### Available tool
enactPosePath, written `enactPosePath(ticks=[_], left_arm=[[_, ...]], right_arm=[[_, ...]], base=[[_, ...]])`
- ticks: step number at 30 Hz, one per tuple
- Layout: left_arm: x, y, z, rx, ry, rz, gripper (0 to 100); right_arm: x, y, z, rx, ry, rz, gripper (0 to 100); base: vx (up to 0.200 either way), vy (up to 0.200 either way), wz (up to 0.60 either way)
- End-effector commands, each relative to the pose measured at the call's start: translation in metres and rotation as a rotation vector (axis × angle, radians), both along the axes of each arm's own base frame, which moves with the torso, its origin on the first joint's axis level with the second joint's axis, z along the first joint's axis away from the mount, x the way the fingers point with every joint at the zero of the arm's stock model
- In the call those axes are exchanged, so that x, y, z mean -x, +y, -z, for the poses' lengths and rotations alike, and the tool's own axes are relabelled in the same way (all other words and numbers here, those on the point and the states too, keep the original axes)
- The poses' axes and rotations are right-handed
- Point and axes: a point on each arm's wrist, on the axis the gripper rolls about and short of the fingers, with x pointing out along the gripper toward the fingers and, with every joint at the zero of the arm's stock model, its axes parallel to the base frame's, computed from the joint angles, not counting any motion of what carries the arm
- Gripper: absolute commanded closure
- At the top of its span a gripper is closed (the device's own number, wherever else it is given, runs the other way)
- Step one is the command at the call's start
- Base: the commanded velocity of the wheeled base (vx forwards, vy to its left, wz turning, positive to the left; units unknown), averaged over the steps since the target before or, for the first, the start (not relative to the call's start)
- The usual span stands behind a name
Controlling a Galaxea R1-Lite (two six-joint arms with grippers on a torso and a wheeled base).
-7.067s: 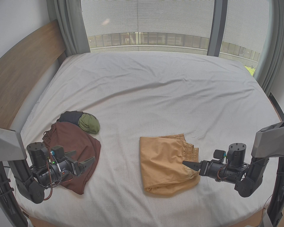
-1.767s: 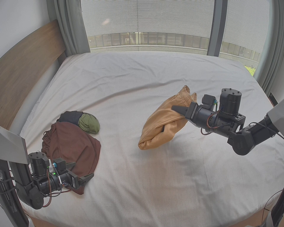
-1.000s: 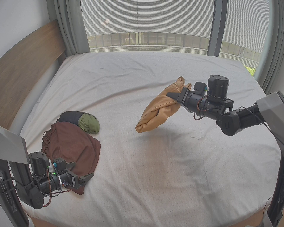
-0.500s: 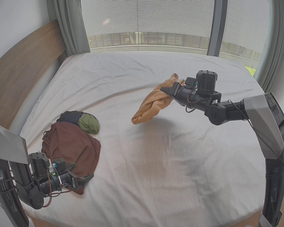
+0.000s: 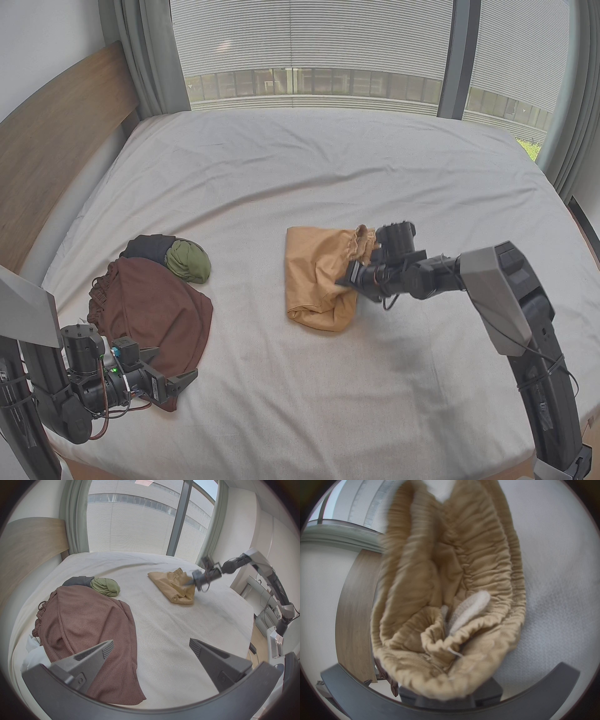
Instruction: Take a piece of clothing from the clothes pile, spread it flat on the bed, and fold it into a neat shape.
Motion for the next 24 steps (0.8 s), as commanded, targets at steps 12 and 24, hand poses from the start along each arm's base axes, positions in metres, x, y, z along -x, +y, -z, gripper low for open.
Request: enactPosePath(ticks=[12,24], left_arm=[[0.0,-0.002,0.002,0.0,0.011,0.009,0],[-0.001,-0.003,0.002,0.001,0.008,0.012,0]], right_arm=[[0.046,-0.042,0.194,0.25,0.654,0.065,100],[0.031,-0.038,0.144,0.22,0.564,0.065,0]], base=[[0.0,0.0,0.0],[0.0,0.0,0.0]])
